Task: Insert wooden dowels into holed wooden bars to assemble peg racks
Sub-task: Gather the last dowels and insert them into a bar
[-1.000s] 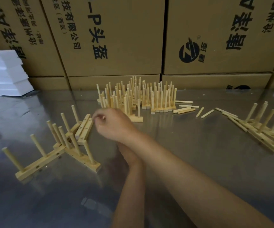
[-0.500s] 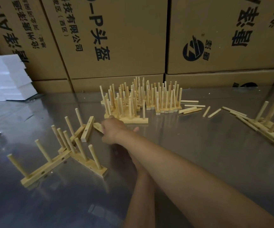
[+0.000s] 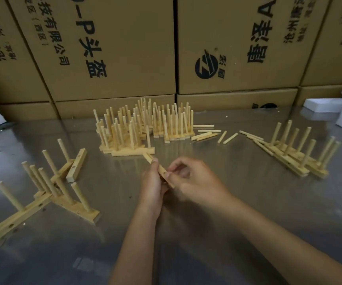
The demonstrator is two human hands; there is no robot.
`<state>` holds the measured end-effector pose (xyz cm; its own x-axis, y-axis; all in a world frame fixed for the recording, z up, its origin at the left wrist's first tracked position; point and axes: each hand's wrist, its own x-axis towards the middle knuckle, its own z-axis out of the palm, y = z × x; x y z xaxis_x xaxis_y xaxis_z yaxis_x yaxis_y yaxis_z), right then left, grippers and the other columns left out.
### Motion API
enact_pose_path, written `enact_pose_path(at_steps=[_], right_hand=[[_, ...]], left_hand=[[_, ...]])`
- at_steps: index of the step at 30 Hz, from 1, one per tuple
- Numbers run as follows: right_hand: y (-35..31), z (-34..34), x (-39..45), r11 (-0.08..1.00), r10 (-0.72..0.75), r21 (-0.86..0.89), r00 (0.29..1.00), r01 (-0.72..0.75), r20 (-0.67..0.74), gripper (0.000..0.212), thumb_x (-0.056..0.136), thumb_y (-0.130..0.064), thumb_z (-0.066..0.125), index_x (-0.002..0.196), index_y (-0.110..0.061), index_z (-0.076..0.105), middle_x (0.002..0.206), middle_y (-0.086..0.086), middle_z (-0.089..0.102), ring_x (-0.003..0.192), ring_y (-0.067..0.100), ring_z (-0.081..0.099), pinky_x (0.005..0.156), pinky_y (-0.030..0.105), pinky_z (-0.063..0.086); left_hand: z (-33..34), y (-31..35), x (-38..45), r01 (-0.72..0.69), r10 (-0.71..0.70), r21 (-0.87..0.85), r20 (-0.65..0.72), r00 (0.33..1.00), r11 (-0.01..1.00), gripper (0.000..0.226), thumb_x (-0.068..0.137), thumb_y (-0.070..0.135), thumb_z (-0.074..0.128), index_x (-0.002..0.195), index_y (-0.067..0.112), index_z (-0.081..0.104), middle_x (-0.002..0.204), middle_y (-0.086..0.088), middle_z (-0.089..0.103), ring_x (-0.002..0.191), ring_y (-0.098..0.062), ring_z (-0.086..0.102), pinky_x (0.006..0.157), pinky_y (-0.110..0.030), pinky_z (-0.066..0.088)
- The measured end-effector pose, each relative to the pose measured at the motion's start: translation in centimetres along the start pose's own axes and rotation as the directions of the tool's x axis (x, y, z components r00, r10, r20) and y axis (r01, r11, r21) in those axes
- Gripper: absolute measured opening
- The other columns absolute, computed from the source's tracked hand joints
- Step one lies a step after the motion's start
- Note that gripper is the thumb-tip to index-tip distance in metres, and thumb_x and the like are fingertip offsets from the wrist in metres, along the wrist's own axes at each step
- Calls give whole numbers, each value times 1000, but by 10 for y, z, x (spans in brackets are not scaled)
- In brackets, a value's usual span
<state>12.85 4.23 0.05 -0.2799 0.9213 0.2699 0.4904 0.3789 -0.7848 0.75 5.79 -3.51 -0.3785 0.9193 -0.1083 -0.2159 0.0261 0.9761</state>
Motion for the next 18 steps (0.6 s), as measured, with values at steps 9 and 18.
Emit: enact_pose_path(at_steps=[9, 18], right_hand=[[125, -94, 105, 768, 338, -515, 924, -381, -180, 64, 96, -18, 48, 155, -22, 24, 166, -2, 7, 147, 30, 23, 117, 43, 28], [152, -83, 95, 768, 113, -567, 935, -298, -337, 23, 94, -7, 52, 98, -12, 74, 111, 13, 66, 110, 33, 52, 91, 34, 44]], left_hand=[[6, -7, 3, -57, 54, 115, 32, 998, 992, 32, 107, 30, 40, 123, 8, 56, 55, 5, 60, 37, -11, 48, 38, -19, 38], [-2, 1, 0, 75, -71, -75, 59, 996, 994, 34, 106, 30, 42, 92, 3, 59, 59, -5, 59, 37, -13, 47, 38, -18, 36]])
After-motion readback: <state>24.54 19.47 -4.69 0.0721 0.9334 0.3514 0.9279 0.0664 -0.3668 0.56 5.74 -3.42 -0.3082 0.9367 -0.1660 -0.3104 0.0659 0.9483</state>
